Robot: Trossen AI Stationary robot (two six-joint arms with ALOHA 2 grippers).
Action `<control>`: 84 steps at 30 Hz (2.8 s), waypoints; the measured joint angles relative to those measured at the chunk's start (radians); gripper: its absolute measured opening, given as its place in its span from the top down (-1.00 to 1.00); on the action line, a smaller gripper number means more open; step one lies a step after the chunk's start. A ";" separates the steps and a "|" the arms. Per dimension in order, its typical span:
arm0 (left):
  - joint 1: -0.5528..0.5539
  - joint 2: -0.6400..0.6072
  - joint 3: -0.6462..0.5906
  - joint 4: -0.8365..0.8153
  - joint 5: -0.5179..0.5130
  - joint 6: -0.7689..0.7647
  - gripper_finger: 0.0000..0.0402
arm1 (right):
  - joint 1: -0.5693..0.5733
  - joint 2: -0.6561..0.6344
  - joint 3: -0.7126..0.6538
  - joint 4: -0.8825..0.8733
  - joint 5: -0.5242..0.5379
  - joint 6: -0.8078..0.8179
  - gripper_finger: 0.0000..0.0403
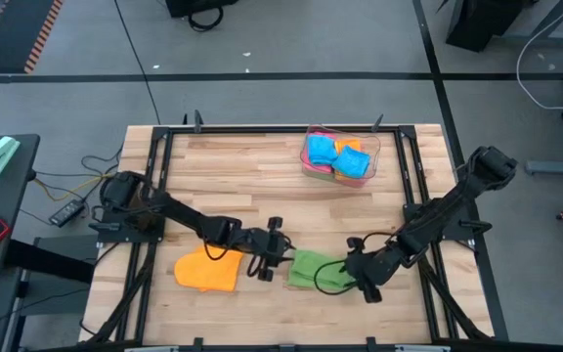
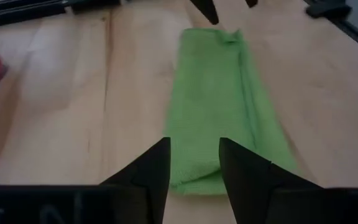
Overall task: Fold microfiber towels
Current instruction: Fold the green towel
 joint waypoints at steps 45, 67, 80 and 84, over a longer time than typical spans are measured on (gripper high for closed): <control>-0.157 0.174 0.026 0.122 0.111 0.025 0.45 | -0.020 0.257 -0.004 0.285 0.346 0.230 0.00; -0.174 0.132 0.026 -0.010 -0.160 0.732 -0.02 | 0.054 0.239 0.000 0.307 0.459 0.297 0.00; -0.111 0.132 0.026 -0.011 -0.104 0.837 0.07 | 0.054 0.239 0.000 0.349 0.470 0.379 0.00; -0.102 0.132 0.026 -0.011 -0.064 0.858 0.08 | 0.057 0.240 0.011 0.347 0.471 0.368 0.00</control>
